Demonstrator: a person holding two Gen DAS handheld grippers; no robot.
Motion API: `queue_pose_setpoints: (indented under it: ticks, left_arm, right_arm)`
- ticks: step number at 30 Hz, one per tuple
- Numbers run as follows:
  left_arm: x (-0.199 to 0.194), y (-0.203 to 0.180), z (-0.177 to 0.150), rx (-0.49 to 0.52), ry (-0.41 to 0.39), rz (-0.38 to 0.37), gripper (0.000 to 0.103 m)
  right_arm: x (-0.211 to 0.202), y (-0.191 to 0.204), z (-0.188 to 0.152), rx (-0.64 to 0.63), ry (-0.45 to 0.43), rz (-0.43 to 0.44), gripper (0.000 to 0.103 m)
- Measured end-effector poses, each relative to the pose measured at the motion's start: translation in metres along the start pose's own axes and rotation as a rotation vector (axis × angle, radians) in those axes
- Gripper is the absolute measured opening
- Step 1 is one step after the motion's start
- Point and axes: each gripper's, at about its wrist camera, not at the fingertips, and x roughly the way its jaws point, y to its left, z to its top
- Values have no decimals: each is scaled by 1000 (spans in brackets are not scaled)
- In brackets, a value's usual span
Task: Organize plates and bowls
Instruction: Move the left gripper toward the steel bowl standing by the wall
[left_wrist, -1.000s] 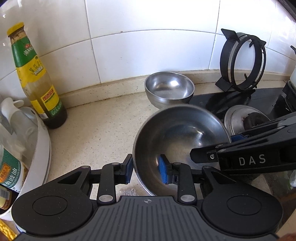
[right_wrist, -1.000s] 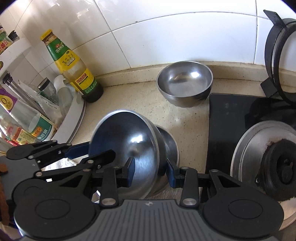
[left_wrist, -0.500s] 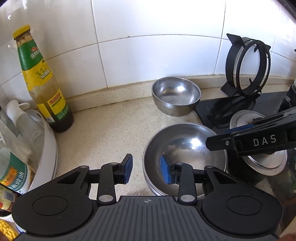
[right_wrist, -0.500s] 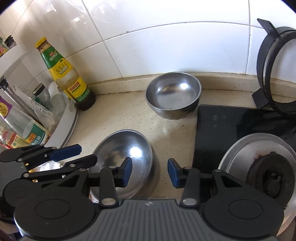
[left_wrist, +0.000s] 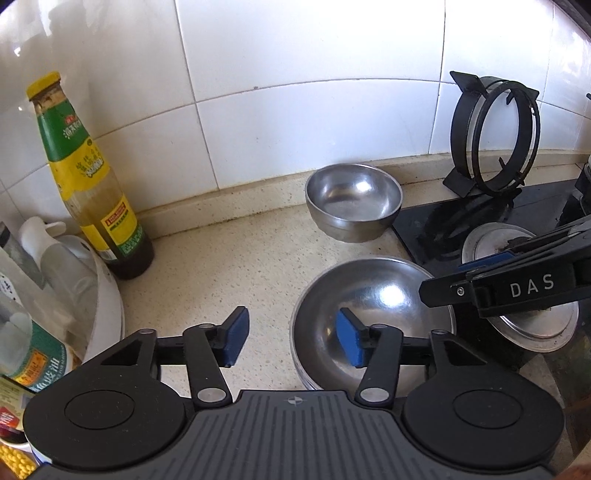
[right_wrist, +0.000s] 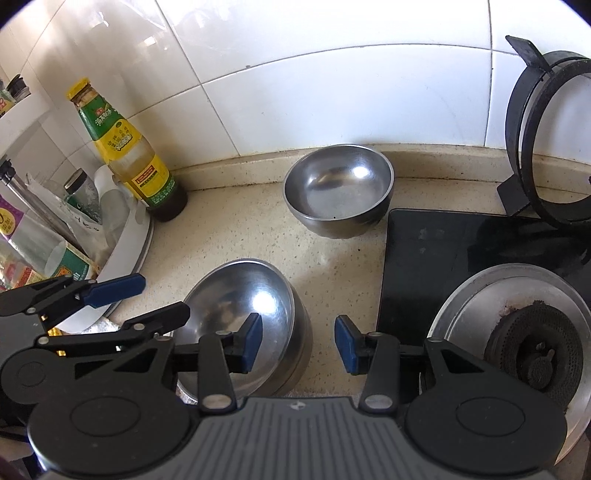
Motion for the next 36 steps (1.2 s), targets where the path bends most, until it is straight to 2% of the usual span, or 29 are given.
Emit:
queue_pose_setpoints:
  ticks: [10, 14, 21, 25, 36]
  left_arm:
    - [6, 6, 17, 18, -20, 44, 84]
    - [15, 7, 22, 23, -10, 55, 85]
    - [31, 3, 34, 63, -2, 96, 88]
    - [41, 2, 46, 73, 2, 119, 89]
    - [75, -3, 77, 109, 19, 155, 89]
  right_arm:
    - [1, -13, 11, 16, -9, -12, 47]
    - [5, -20, 18, 21, -10, -22, 52]
    - [9, -38, 37, 48, -22, -40, 53]
    - [18, -49, 52, 53, -18, -62, 59]
    - [44, -67, 88, 42, 3, -102, 59]
